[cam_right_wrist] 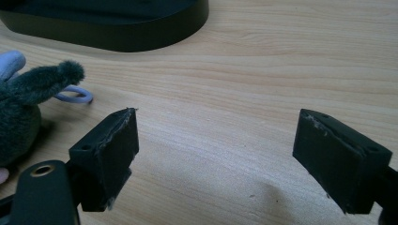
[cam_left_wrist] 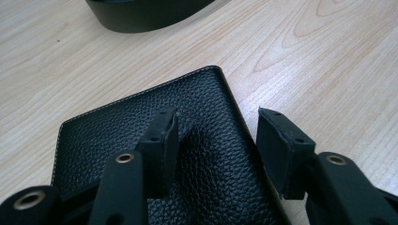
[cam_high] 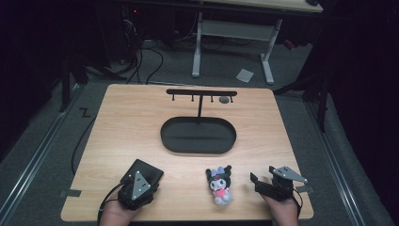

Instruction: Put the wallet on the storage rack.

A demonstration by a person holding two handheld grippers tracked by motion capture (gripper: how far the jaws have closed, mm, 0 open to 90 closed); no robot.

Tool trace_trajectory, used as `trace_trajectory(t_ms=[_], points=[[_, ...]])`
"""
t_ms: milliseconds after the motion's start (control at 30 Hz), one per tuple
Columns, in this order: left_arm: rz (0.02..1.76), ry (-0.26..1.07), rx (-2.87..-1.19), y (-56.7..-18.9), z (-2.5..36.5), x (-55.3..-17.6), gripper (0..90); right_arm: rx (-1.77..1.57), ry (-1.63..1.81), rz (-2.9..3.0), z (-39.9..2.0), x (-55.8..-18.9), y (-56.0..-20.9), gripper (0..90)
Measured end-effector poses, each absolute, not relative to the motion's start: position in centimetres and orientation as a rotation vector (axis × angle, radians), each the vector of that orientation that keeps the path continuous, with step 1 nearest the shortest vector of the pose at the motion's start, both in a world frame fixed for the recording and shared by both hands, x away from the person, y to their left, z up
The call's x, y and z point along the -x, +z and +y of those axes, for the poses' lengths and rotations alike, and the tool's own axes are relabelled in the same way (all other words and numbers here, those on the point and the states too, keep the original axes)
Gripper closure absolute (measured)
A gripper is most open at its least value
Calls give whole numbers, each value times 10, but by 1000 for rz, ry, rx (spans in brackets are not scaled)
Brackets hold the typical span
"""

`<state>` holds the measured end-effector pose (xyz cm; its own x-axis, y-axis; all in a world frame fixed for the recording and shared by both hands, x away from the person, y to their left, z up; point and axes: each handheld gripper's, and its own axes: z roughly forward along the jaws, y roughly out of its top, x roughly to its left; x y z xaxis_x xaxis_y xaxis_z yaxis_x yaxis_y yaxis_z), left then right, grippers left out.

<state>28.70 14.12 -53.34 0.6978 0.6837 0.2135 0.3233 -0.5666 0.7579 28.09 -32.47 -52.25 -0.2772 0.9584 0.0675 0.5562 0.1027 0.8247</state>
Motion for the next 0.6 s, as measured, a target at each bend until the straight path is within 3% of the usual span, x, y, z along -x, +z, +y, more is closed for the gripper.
trace_trajectory(t_ms=[267,600], points=[[752,693,-2213,-534,138,-285,506,-1471,1064,1891,-324,-281,-522,146],[775,626,-2186,-532,143,-289,612,-1471,1069,1898,-324,-281,-523,146]])
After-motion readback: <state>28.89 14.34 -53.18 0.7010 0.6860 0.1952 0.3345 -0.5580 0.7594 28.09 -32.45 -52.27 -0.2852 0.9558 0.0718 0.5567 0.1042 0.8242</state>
